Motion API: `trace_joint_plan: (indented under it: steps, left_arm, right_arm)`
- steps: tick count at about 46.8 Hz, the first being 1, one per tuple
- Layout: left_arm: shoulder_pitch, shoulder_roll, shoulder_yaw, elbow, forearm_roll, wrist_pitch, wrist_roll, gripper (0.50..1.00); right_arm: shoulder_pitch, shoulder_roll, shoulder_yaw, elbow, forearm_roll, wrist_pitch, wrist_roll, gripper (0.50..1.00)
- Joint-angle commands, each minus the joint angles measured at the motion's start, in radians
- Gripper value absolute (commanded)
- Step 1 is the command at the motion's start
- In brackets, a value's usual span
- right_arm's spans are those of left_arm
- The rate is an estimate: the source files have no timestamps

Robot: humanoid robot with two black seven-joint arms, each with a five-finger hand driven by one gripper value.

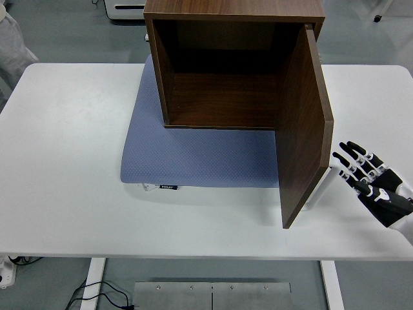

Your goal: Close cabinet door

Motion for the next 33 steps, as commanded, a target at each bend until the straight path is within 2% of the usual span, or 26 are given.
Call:
trace_joint_plan:
  steps: [1, 33]
  left_arm:
    - [0.0, 0.0, 0.0, 0.0, 0.0, 0.0, 0.0, 1.0]
    - [0.0, 0.0, 0.0, 0.0, 0.0, 0.0, 0.0, 1.0]
  right_arm:
    - [0.021, 0.002, -0.016, -0.001, -0.002, 0.0, -0.003, 1.0]
    - [0.182, -0.001, -0.16, -0.05, -0.025, 0.0, -0.026, 1.0]
